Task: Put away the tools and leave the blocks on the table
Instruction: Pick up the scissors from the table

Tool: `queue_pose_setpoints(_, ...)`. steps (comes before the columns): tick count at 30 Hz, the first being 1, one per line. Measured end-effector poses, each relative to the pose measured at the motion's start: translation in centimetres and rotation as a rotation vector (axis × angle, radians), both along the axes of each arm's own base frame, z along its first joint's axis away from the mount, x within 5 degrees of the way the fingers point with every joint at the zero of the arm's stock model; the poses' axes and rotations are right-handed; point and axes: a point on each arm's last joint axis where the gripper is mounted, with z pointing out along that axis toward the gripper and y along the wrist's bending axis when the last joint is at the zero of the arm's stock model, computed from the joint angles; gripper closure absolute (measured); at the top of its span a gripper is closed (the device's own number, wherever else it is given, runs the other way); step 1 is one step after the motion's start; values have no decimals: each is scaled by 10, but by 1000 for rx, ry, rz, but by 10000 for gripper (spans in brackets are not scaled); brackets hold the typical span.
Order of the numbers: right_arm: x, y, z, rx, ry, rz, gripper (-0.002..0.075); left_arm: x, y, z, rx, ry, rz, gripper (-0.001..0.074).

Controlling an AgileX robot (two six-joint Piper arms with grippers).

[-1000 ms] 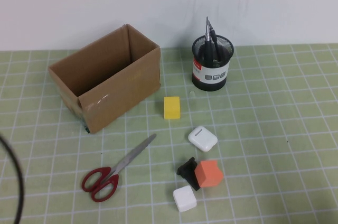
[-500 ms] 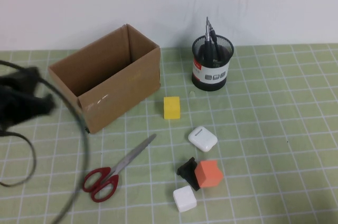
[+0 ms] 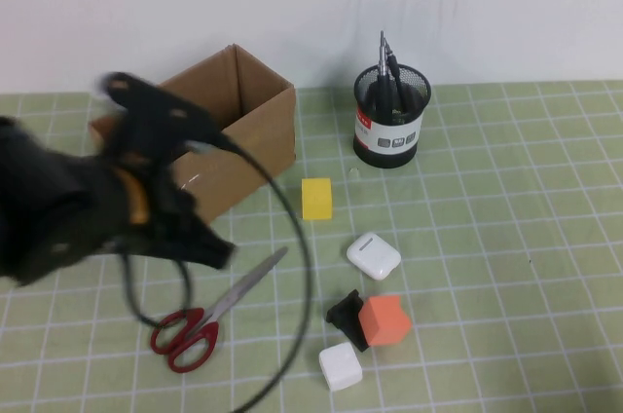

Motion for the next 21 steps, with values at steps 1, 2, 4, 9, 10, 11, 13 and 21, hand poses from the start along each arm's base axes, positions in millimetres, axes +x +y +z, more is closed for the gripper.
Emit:
queue_pose_setpoints(1, 0, 0, 0, 0, 0, 0, 733, 2, -6, -2, 8, 4, -21, 739)
queue_pose_setpoints(2, 0, 0, 0, 0, 0, 0, 733, 4, -13, -5, 13, 7, -42, 739)
queue_pose_setpoints(4, 0, 0, 0, 0, 0, 0, 733, 7, -24, -15, 10, 27, -64, 739)
queue_pose_setpoints(9, 0, 0, 0, 0, 0, 0, 733, 19, -38, -47, 62, 109, -72, 735)
queue_pose_setpoints(10, 0, 0, 0, 0, 0, 0, 733, 20, -39, -53, 78, 128, -71, 724)
queue_pose_setpoints(11, 0, 0, 0, 0, 0, 0, 733, 21, -39, -58, 90, 146, -66, 706)
queue_pose_setpoints(13, 0, 0, 0, 0, 0, 0, 733, 22, -40, -67, 109, 184, -55, 629)
queue_pose_setpoints(21, 0, 0, 0, 0, 0, 0, 733, 28, -48, -75, 94, 243, -24, 265)
